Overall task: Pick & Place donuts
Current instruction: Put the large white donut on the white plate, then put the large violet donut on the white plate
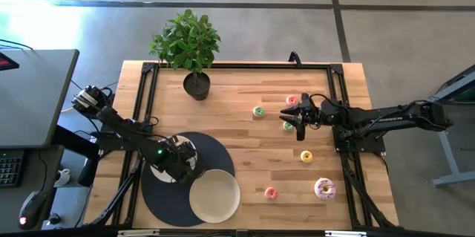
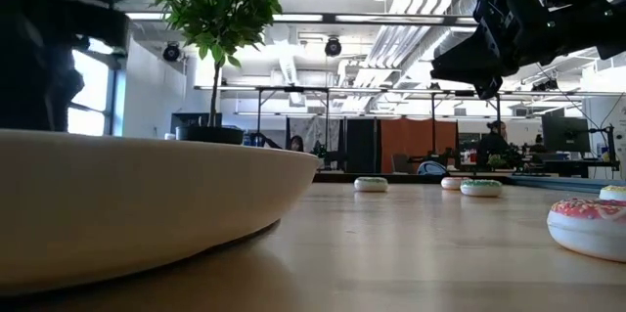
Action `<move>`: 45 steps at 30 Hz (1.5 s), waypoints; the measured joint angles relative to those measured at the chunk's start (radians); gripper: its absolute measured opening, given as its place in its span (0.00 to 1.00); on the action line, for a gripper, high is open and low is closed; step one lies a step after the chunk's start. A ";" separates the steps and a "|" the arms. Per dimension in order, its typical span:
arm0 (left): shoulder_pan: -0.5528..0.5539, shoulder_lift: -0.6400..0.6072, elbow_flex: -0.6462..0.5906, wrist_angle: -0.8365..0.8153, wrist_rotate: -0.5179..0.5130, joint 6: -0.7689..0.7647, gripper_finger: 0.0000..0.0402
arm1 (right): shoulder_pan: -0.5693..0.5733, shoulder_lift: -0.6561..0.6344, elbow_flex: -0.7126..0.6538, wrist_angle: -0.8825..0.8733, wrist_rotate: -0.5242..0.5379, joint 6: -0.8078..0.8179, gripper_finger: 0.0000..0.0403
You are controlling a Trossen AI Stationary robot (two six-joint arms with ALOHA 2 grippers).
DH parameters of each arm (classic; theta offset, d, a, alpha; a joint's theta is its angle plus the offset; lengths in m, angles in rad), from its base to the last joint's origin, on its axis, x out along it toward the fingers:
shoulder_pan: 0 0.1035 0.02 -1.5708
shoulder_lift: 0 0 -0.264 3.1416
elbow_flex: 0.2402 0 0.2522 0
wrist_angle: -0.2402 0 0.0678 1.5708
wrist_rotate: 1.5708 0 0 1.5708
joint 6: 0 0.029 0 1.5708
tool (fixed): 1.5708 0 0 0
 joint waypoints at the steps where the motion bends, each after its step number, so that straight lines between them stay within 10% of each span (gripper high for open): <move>1: 0.000 0.000 0.018 -0.005 0.011 0.016 0.40 | 0.000 0.000 0.000 0.007 -0.007 0.000 0.28; 12: 0.000 0.000 0.147 -0.108 -0.014 0.080 0.41 | 0.025 0.000 0.052 0.054 -0.081 0.002 0.28; 23: 0.001 0.000 0.179 -0.110 -0.217 0.080 0.41 | 0.334 0.165 0.526 -0.698 0.103 -0.042 0.28; 29: 0.000 0.000 0.179 -0.075 -0.215 0.080 0.41 | 0.518 0.375 0.691 -1.174 0.107 0.254 0.28; 35: 0.000 0.000 0.179 -0.060 -0.215 0.080 0.41 | 0.643 0.498 0.764 -1.540 -0.140 0.625 0.28; 45: 0.000 0.000 0.179 0.040 -0.131 0.090 0.41 | 0.822 0.513 0.560 -1.467 -0.350 1.044 0.28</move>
